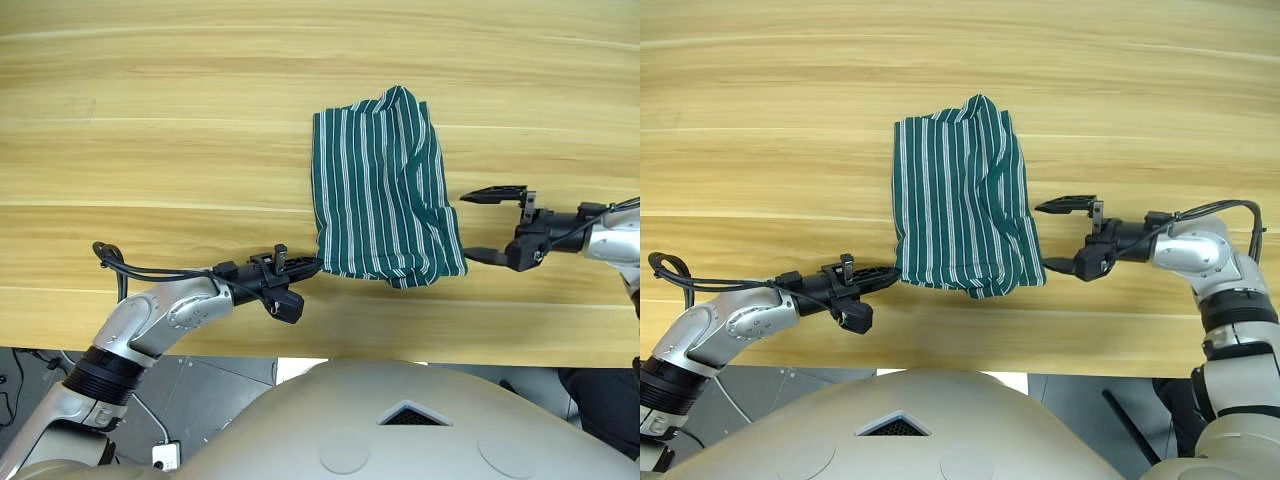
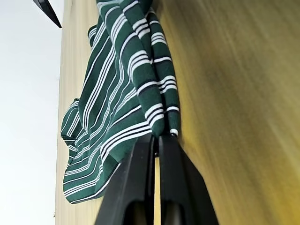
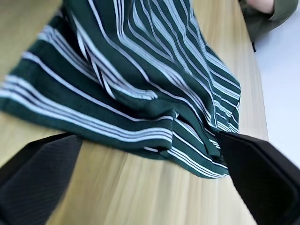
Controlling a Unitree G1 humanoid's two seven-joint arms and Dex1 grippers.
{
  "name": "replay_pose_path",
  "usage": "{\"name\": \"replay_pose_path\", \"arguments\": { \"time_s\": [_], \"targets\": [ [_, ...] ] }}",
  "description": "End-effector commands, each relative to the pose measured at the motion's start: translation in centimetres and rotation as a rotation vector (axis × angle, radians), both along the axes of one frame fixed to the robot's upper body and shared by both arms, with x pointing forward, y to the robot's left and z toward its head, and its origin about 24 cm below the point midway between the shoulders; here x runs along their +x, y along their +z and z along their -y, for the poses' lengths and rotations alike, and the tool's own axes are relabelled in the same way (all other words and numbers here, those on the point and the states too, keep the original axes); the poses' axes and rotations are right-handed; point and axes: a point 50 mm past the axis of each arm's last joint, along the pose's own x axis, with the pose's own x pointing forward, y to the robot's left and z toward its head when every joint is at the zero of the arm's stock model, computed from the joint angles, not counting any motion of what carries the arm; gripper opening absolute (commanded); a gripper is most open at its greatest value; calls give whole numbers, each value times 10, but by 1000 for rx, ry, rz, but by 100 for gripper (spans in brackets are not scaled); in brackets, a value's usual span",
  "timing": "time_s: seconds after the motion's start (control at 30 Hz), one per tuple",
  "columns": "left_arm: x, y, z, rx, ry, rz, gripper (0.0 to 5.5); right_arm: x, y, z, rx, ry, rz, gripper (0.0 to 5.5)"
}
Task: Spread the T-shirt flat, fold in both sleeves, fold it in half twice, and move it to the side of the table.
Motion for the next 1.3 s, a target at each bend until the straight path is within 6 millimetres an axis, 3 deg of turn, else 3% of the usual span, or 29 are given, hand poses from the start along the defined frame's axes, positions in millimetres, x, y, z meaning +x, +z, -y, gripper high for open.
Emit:
{"name": "replay_pose_path", "arguments": {
  "time_s": [0.03,0.13,0.4,0.87,1.3],
  "targets": [
    [-16,-29,-17,167,26,-123,0,-32,-22,-11,-39,87,-169,539],
    [-15,-29,-17,165,24,-122,0,-40,-22,-25,15,112,-202,539],
    [-17,-29,-17,162,26,-126,0,-39,-18,-30,52,81,-214,539],
    [-20,-30,-12,146,22,-130,0,-21,-18,-14,-49,24,-199,539],
    [-19,-29,-12,143,24,-126,0,-18,-18,-15,-61,29,-189,539]
  ]
}}
